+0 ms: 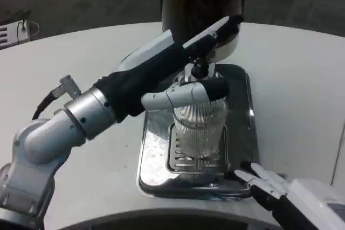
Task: Grasp the cup under the faucet to collect the drink, then remove the cup.
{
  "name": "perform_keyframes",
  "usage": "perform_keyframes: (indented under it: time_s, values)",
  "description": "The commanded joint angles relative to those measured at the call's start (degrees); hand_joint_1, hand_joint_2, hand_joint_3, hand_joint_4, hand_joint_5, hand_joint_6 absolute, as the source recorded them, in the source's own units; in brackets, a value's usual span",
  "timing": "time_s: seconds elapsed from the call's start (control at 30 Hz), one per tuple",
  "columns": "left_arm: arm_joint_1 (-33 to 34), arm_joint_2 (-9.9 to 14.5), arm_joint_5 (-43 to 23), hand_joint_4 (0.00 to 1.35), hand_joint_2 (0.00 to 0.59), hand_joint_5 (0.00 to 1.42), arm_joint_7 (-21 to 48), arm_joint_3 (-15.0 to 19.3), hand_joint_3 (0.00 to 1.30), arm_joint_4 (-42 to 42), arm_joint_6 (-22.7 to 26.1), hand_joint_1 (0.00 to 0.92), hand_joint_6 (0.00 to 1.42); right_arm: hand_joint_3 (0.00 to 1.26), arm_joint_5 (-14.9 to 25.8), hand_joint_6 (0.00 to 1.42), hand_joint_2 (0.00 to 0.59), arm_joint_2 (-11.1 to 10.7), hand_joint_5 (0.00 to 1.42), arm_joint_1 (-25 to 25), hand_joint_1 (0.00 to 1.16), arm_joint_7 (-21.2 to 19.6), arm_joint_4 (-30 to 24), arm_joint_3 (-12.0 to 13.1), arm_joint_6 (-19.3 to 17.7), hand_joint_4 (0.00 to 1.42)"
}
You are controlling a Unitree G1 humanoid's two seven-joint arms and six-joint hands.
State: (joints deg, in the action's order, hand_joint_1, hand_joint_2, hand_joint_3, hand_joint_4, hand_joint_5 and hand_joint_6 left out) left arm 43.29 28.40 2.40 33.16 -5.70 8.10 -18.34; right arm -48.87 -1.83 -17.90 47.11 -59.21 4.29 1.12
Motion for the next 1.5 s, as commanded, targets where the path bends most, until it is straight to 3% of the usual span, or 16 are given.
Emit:
perform_keyframes:
  time_s: [0.03,0.17,0.3,0.4,0.63,1.1,1.5]
  values:
    - [-1.05,1.49,2.78,0.00,0.020,0.00,2.37,-2.40,0.00,1.85,-0.35,0.000,0.11,0.08,3.50,0.01,0.420,1.42,0.05,1.04,0.48,-0.54,-0.79,0.31,6.83,0.00]
    - [-0.70,2.06,3.73,0.00,0.004,0.00,2.32,-3.18,0.00,1.82,-1.12,0.000,0.11,0.01,7.15,0.05,0.364,2.89,0.07,1.74,0.54,-3.41,-0.22,0.20,13.33,0.00]
    - [-0.28,2.77,4.82,0.00,0.001,0.00,2.09,-3.80,0.00,1.78,-1.74,0.000,0.11,0.00,10.10,0.09,0.305,3.17,0.10,1.72,0.62,-8.04,1.08,0.14,16.34,0.00]
    - [-0.02,3.16,5.47,0.00,0.000,0.00,2.17,-4.14,0.00,1.80,-2.10,0.000,0.11,0.00,12.28,0.10,0.296,3.31,0.11,1.55,0.63,-11.71,2.22,-0.17,17.34,0.00]
    - [0.48,3.35,4.95,0.00,0.000,0.00,2.63,-4.27,0.00,2.05,-1.70,0.000,0.11,0.00,15.28,0.10,0.258,1.95,0.10,3.61,0.71,-18.25,6.47,-1.87,17.88,0.00]
    - [1.05,4.00,4.74,0.00,0.000,0.00,3.18,-3.86,0.00,1.88,-1.78,0.000,0.11,0.00,16.95,0.08,0.225,0.18,0.08,12.59,0.77,-31.16,20.99,-8.07,16.30,0.00]
    - [1.60,4.32,5.25,0.00,0.000,0.00,3.65,-4.29,0.00,2.29,-2.56,0.000,0.11,0.00,20.24,0.05,0.224,-1.00,0.05,16.55,0.78,-36.51,26.56,-9.44,16.84,0.00]
